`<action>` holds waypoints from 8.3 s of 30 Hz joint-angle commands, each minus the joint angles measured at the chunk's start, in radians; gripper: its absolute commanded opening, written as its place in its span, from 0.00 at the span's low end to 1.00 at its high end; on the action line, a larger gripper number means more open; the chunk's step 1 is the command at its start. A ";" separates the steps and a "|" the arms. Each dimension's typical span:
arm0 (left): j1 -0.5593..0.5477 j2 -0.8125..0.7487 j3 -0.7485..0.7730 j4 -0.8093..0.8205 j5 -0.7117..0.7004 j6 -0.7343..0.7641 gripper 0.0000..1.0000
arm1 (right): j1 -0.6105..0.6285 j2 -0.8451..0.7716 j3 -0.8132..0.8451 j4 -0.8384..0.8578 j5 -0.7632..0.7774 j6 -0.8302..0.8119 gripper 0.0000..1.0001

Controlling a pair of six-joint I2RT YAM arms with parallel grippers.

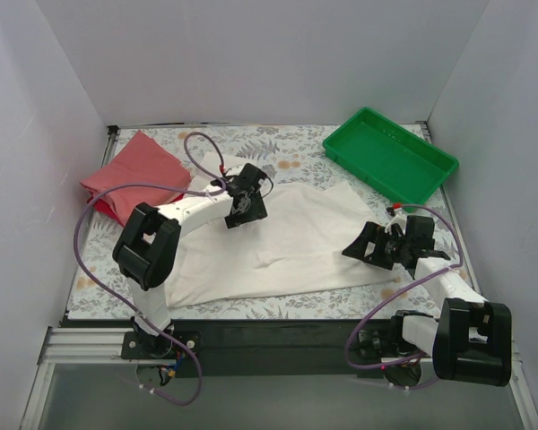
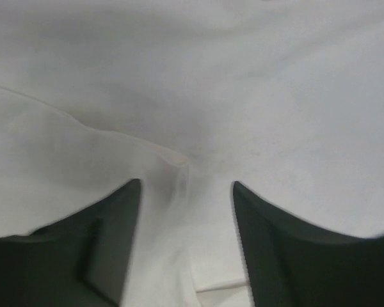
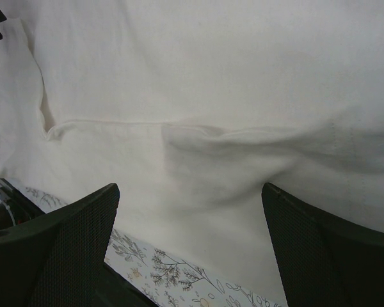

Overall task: Fold and stack the t-shirts
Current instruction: Fold the tshirt

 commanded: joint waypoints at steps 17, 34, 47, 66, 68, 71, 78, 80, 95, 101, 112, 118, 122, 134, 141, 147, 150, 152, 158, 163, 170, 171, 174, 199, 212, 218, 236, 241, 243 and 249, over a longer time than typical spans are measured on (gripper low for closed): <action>0.168 -0.634 -0.496 -0.011 -0.107 -0.294 0.90 | 0.833 -0.106 0.123 0.178 0.381 0.111 0.98; 0.187 -0.778 -0.764 0.044 -0.054 -0.392 0.90 | 1.081 0.585 0.513 0.332 0.497 0.215 0.98; 0.188 -0.803 -0.775 0.009 -0.080 -0.410 0.90 | 0.972 0.521 0.510 0.203 0.729 0.143 0.98; 0.187 -0.638 -0.656 0.225 0.110 -0.271 0.90 | 0.469 -0.075 0.063 0.056 0.864 0.152 0.98; 0.185 -0.614 -0.657 0.234 0.107 -0.271 0.90 | 0.413 -0.037 0.072 0.082 0.835 0.144 0.98; 0.187 -0.591 -0.672 0.239 0.107 -0.277 0.90 | 0.321 0.042 0.088 0.117 0.743 0.138 0.98; 0.185 -0.623 -0.758 0.227 0.107 -0.306 0.90 | 0.274 0.168 0.103 0.087 0.767 0.187 0.98; 0.185 -0.639 -0.787 0.202 0.112 -0.326 0.90 | 0.264 0.155 0.060 0.038 0.802 0.262 0.98; 0.145 -1.096 -0.999 -0.128 0.309 -0.530 0.91 | 0.258 -0.564 -0.041 -0.395 0.777 0.381 0.98; 0.144 -1.093 -0.775 -0.151 0.122 -0.429 0.92 | 0.260 -0.561 0.061 -0.352 0.790 0.248 0.98; 0.165 -0.524 -0.227 -0.005 -0.136 -0.163 0.97 | 0.260 -0.334 0.157 -0.147 0.568 0.063 0.98; 0.243 -0.095 0.184 -0.052 -0.182 -0.015 0.95 | 0.258 -0.302 0.116 -0.144 0.553 0.008 0.98; 0.300 0.140 0.445 -0.138 -0.189 0.019 0.92 | 0.260 -0.322 0.097 -0.140 0.559 -0.003 0.98; 0.397 0.513 0.832 -0.217 -0.088 0.119 0.79 | 0.258 -0.314 0.094 -0.116 0.537 -0.018 0.98; 0.398 0.530 0.780 -0.203 -0.083 0.125 0.62 | 0.258 -0.308 0.091 -0.111 0.540 -0.021 0.98; 0.398 0.556 0.771 -0.212 -0.074 0.124 0.56 | 0.258 -0.308 0.089 -0.111 0.540 -0.021 0.98; 0.398 0.568 0.773 -0.220 -0.091 0.130 0.56 | 0.260 -0.308 0.091 -0.110 0.539 -0.021 0.98; 0.398 0.578 0.785 -0.227 -0.091 0.131 0.55 | 0.258 -0.306 0.088 -0.108 0.539 -0.021 0.98; 0.398 0.608 0.812 -0.244 -0.051 0.156 0.41 | 0.258 -0.305 0.089 -0.108 0.540 -0.024 0.98; 0.398 0.622 0.825 -0.235 -0.023 0.188 0.16 | 0.258 -0.297 0.089 -0.107 0.545 -0.024 0.98; 0.397 0.614 0.819 -0.200 0.021 0.240 0.00 | 0.258 -0.290 0.091 -0.104 0.550 -0.024 0.98; 0.397 0.607 0.811 -0.195 0.021 0.242 0.00 | 0.258 -0.288 0.091 -0.102 0.550 -0.026 0.98; 0.397 0.538 0.741 -0.143 0.021 0.257 0.00 | 0.258 -0.280 0.099 -0.099 0.542 -0.032 0.98; 0.397 0.351 0.513 0.033 0.051 0.274 0.00 | 0.335 0.546 0.681 -0.009 0.734 -0.049 0.59; 0.398 0.363 0.503 0.043 0.021 0.288 0.00 | 0.349 0.758 0.803 -0.004 0.809 -0.043 0.46; 0.397 0.364 0.501 0.043 0.017 0.289 0.00 | 0.355 0.764 0.804 -0.004 0.823 -0.041 0.23; 0.408 0.364 0.473 0.050 -0.031 0.295 0.00 | 0.353 0.812 0.875 -0.004 0.829 -0.052 0.36; 0.409 0.363 0.469 0.050 -0.034 0.298 0.00 | 0.353 0.844 0.867 -0.019 0.838 -0.057 0.47; 0.411 0.366 0.467 0.052 -0.037 0.300 0.00 | 0.353 0.853 0.862 -0.035 0.844 -0.057 0.47; 0.412 0.366 0.469 0.052 -0.043 0.300 0.00 | 0.353 0.844 0.832 -0.059 0.869 -0.035 0.13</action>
